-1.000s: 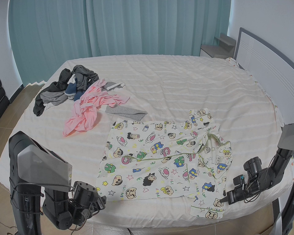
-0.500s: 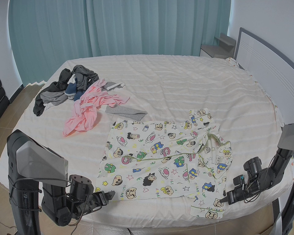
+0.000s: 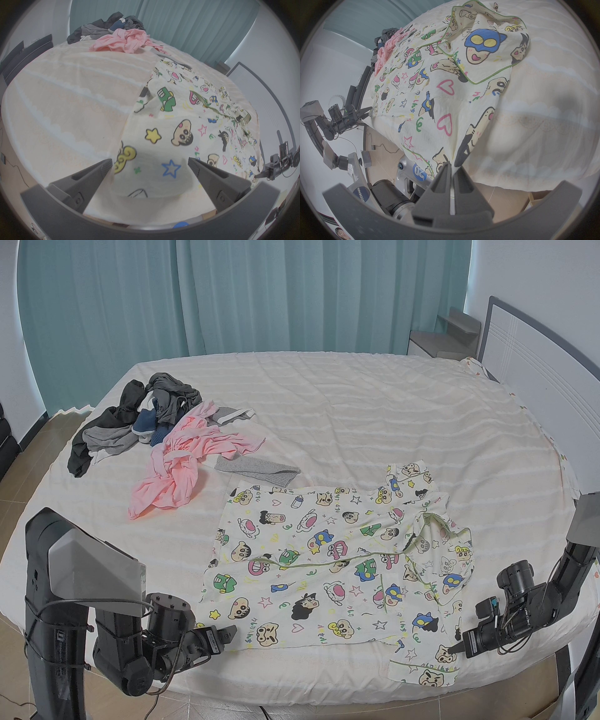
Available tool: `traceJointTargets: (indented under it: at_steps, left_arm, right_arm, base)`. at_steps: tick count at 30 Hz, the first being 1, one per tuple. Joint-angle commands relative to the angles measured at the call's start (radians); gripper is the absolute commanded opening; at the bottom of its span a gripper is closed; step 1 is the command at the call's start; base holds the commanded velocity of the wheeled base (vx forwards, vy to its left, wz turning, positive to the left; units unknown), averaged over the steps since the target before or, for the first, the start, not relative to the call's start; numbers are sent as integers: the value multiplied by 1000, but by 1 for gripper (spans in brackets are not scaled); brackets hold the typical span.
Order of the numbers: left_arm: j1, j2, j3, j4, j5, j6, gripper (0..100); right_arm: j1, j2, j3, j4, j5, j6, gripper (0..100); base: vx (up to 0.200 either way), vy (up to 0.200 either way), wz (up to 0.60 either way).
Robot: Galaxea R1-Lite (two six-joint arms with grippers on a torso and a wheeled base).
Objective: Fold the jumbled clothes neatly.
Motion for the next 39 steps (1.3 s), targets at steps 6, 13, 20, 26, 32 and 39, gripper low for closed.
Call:
traceJointTargets:
  at_steps: [6,13,20,26,32,39]
  left_arm:
    - [2,9,-41,0,-14,-4,100]
    - [2,6,-16,11,-104,-7,0]
    - [22,-11,1,38,-115,-4,0]
    - [66,-51,57,37,-119,-1,0]
    - [80,-73,90,35,-122,-3,0]
    - [74,-70,136,31,-122,-3,0]
  right_arm:
    - [1,3,0,0,0,-2,0]
    - [1,5,-2,0,0,-2,0]
    - [1,5,-2,0,0,2,0]
    - [-1,-1,9,1,-4,1,0]
    - [-4,-9,28,3,-6,-2,0]
    - [-10,-49,69,9,-6,-10,0]
  base:
    - [0,0,0]
    - [0,0,0]
    - [0,0,0]
    - [0,0,0]
    - [0,0,0]
    - [0,0,0]
